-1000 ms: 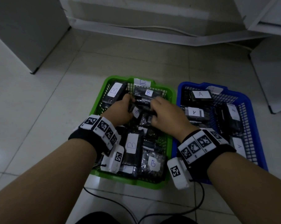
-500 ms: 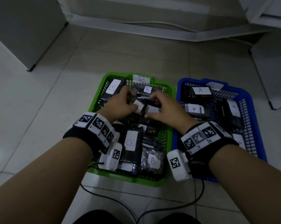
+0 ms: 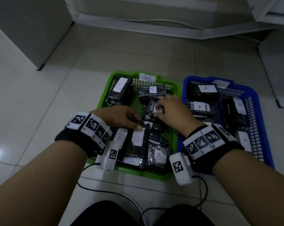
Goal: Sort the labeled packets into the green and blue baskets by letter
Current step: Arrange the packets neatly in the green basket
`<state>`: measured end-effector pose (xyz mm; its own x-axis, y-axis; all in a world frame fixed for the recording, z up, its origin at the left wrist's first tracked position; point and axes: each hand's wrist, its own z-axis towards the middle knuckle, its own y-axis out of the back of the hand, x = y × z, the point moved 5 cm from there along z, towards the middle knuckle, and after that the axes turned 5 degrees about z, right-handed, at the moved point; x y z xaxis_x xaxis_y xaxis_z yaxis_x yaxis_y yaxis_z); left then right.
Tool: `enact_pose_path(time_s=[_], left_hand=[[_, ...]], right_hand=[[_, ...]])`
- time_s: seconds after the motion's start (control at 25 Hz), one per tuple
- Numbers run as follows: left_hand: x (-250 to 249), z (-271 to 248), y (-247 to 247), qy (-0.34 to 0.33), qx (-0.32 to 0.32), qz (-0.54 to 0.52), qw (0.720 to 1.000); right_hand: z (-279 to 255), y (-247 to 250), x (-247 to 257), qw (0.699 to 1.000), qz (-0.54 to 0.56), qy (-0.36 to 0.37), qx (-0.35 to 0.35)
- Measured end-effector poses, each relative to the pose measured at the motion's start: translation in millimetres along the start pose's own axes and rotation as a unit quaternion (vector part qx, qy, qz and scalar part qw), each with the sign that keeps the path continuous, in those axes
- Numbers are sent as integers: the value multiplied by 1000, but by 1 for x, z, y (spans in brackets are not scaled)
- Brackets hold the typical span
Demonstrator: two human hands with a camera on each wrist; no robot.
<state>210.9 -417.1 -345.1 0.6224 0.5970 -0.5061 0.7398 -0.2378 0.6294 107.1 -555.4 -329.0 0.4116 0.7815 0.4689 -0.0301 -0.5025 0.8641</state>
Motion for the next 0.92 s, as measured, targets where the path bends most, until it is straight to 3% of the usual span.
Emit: enact_pose_path(time_s=[0.12,0.2,0.28,0.44,0.56,0.64,0.72,0.76,0.84,0.92], left_hand=[[0,-11,-18,-5,1,23,1000],[-2,-18,-19,-5,-68,-14,998],[-3,-31,-14,-21,-164,-79,983],[-8,-63,-9,-55,-293,-201,933],[-1,-78,-8,-46,-322,-311,893],[11,-81,-6,-32,-344,-353,870],[23,-82,-4,-11,-368,-364,856],[27,-81,-5,0,-375,-369,850],[31,-76,-8,9,-372,-395,840],[26,-72,-14,-3,-349,-418,838]], right_hand=[[-26,-11,21,986,10,-26,165],[-49,-19,29,964,-51,-39,256],[-66,-24,32,956,-96,-42,275],[-78,-21,34,972,-30,-66,222],[-76,-4,30,985,91,-105,98],[-74,5,30,975,183,-127,-11],[-72,5,34,936,308,-142,-96],[-70,1,37,909,377,-141,-107],[-66,-16,51,866,479,-129,-59],[-63,-35,63,856,502,-123,5]])
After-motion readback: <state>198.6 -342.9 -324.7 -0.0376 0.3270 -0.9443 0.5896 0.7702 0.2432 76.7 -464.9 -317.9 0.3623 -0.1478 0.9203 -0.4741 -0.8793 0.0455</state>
